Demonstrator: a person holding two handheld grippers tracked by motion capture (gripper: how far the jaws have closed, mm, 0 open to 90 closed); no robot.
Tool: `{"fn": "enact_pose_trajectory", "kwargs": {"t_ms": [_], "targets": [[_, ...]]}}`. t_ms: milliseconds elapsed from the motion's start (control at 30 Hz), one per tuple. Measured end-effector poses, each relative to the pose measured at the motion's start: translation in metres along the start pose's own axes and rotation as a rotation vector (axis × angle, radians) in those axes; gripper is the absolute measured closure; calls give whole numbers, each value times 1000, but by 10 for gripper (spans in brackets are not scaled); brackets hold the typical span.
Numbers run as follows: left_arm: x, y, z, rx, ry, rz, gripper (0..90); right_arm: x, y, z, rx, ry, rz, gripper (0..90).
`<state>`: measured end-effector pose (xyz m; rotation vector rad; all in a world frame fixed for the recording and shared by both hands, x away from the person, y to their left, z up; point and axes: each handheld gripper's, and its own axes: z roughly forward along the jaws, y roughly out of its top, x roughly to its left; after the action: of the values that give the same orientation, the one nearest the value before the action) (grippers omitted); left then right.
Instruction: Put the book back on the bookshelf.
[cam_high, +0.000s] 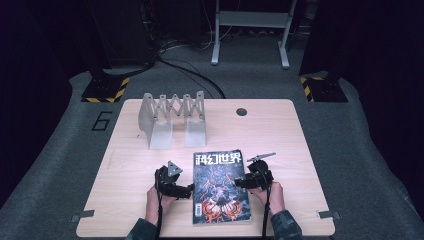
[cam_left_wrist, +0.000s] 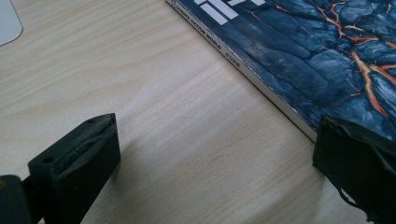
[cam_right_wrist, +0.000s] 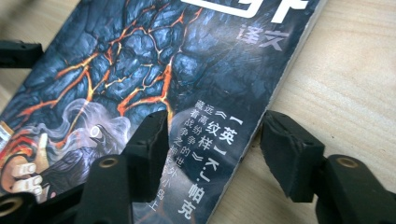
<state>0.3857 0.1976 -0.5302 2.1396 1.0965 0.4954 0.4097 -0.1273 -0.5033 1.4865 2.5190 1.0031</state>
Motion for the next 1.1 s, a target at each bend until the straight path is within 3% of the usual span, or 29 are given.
{"fn": "enact_pose_trajectory", "kwargs": {"t_ms": [133,267,433,567,733,900,1100], "targets": [[0,0,0,0,0,0,5,-4,-2,-2,-14,25,31,474],[0,0,0,0,-1,0,5,-11,-2,-10,-70,100,47,536],[0,0,0,0,-5,-1,7,-11,-1,-11,-67,117,54,540],[1,0,-1,10,-15,3,10,-14,2,-12,-103,142,61,542],[1,0,-1,1,-12,2,13,-16,10,-11,-109,153,61,533],[1,0,-1,1,-13,3,15,-20,20,-1,-133,193,99,525],[1,0,-1,0,-13,3,15,-17,31,13,-111,184,73,523]]}}
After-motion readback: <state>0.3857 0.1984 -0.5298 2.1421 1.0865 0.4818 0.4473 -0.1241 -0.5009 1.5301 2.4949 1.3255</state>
